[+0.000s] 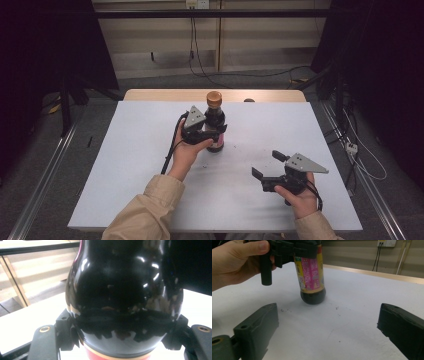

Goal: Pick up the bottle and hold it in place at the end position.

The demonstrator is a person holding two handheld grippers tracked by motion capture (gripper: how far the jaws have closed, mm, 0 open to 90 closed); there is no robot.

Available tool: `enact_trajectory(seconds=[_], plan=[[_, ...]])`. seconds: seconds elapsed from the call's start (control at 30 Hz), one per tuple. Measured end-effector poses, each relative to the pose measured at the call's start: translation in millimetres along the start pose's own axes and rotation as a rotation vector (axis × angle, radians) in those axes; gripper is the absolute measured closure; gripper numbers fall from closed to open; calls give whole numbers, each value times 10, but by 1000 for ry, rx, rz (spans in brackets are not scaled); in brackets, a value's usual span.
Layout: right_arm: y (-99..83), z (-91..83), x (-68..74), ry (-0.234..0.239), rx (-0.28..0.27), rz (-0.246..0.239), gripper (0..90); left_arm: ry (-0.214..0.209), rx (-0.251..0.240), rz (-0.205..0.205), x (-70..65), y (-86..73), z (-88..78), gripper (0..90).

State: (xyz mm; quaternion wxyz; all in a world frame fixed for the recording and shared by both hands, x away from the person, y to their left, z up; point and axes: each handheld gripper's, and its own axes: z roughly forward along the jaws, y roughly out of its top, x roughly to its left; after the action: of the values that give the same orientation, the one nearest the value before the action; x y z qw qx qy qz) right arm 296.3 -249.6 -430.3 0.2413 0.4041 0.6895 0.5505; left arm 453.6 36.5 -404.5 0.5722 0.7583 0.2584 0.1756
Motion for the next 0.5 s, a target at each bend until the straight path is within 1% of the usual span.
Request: enact_trajectory(seconds=[0.07, 0.1, 0.17, 0.33, 0.4, 0.47, 0.5], plan=[[20, 18, -8, 6, 8, 0, 39, -7, 2, 12, 5, 2, -3, 302], [32, 29, -6, 2, 12, 9, 38, -13, 2, 14, 9, 2, -4, 303], [59, 51, -8, 12, 26, 31, 42, -18, 2, 11, 19, 1, -6, 304], [140, 101, -8, -2, 31, 53, 55, -25, 10, 0, 20, 5, -11, 305], [195, 139, -24, -4, 28, 67, 63, -28, 17, 11, 26, 13, -12, 305], [213, 152, -28, -9, 26, 70, 64, -26, 19, 8, 24, 16, -10, 305], [229, 166, -31, -2, 28, 78, 83, -26, 19, 9, 23, 17, -9, 305]])
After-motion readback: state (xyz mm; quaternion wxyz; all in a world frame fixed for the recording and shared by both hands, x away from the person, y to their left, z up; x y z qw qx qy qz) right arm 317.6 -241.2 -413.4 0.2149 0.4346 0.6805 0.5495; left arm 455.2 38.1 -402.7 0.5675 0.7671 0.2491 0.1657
